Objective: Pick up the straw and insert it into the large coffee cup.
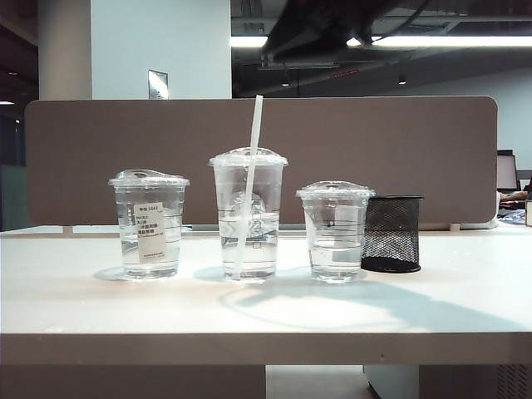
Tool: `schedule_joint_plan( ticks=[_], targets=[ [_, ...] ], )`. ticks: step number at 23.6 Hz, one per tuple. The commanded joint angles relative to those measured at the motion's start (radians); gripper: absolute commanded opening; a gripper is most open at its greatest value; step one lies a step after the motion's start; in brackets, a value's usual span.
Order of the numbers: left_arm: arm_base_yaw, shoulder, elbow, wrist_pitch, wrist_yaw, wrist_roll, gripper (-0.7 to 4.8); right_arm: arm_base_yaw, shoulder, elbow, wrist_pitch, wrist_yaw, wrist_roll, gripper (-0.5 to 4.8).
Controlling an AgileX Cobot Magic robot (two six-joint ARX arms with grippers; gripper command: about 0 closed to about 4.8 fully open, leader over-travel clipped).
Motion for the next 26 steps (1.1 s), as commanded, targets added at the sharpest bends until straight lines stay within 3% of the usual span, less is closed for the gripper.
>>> schedule_joint_plan(
  ticks=[1,6,9,13,15,26],
  targets=[
    [0.0,0.001,-0.004,0.017,0.003,-0.008,-0.04,0.0,-0.095,0.008,0.049,0.079,-0.042,-0.06],
    [0.0,0.001,-0.098,0.059,0.015,-0.045,-0.04,0.0,-0.303,-0.003,0.051,0.163,-0.052,-0.06],
    [0.0,0.001,-0.18,0.164,0.051,-0.097,-0.04,0.0,-0.411,-0.04,0.057,0.202,-0.058,-0.06],
    [0.0,0.001,-0.319,0.355,0.056,-0.106,-0.04,0.0,-0.56,-0.135,0.057,0.275,-0.058,-0.06],
    [0.0,0.001,-0.494,0.547,0.055,-0.121,-0.04,0.0,-0.711,-0.266,0.056,0.333,-0.058,-0.06],
    [0.0,0.001,-0.947,1.051,0.068,-0.169,-0.04,0.001,-1.096,-0.647,-0.031,0.321,-0.056,-0.06]
  ],
)
